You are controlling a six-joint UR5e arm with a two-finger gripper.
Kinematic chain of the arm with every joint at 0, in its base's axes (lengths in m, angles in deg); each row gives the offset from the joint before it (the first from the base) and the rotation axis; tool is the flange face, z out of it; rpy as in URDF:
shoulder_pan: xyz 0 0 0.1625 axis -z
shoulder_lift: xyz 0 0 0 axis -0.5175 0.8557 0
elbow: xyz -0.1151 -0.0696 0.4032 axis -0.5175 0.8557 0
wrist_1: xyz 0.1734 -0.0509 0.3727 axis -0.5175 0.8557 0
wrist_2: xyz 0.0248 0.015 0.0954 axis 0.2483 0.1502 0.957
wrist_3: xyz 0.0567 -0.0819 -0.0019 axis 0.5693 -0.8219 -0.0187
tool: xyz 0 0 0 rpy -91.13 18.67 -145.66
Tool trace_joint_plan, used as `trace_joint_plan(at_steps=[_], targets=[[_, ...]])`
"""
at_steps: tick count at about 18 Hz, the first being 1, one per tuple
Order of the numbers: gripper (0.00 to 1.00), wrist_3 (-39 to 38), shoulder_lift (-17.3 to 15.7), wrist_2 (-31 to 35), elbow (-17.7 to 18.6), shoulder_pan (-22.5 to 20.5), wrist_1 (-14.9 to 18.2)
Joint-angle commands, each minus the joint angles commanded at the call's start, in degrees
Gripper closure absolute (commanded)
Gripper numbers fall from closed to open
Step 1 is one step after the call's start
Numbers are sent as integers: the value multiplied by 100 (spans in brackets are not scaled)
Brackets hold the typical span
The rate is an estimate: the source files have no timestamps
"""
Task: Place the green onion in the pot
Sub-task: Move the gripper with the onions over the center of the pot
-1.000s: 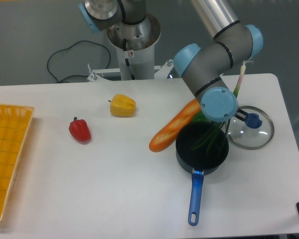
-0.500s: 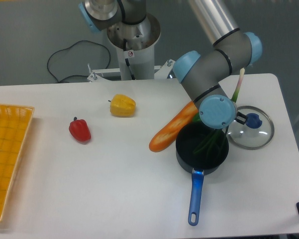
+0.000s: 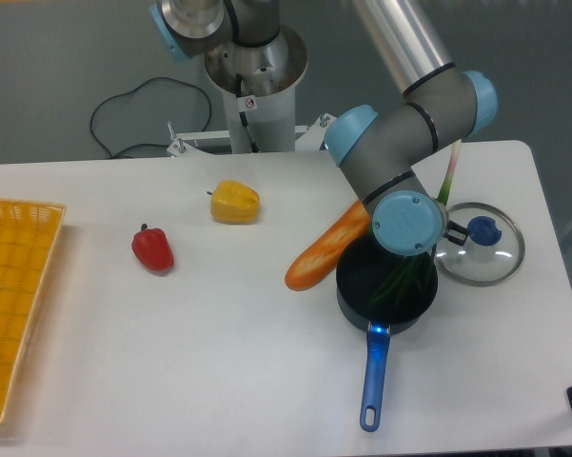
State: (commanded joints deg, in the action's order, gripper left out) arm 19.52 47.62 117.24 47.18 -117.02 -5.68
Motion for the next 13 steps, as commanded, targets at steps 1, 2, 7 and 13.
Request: trace_joint_plan(at_steps=[1,2,7,13], targets=[[76,-9,9,9,-9,0,0],[76,-18,9,9,-9,9,0],[75,-18,44,9,-44,18,0],[73,-203,193,9,-167,132,0]])
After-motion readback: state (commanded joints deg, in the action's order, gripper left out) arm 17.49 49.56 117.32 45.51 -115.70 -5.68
